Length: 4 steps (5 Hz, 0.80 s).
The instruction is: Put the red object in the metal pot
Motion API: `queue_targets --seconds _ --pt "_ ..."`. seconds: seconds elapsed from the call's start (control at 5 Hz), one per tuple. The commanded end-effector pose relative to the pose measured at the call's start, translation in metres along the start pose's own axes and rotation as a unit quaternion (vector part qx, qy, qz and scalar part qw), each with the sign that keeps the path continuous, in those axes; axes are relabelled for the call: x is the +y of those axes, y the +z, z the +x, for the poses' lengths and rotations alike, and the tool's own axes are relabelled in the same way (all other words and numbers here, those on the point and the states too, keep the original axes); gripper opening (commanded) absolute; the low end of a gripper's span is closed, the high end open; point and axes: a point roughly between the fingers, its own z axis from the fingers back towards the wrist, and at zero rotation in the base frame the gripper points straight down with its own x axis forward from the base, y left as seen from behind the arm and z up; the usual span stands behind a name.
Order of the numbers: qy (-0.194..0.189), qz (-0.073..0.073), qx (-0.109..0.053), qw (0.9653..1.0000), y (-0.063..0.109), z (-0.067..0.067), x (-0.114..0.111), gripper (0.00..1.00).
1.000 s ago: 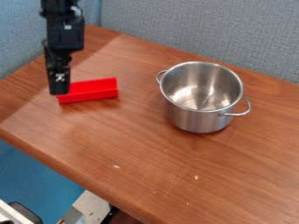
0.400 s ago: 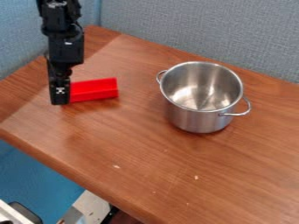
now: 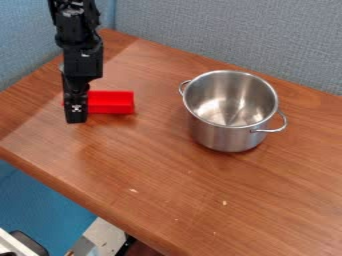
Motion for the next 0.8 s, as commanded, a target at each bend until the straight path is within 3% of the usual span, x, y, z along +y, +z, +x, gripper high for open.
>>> queue_targets --seconds 0.0,0.2,0.4,0.6 --pt "-0.001 0.019 -0.008 0.9998 0.006 0.008 0.005 1.0" --pt "-0.001 0.024 -0.013 0.9996 0.007 0.012 0.006 1.0" --pt "-0.002 0.025 -0.015 0.9996 0.006 0.016 0.007 0.0" --pt "-0.013 0.029 -0.015 0.9994 0.008 0.021 0.004 0.0"
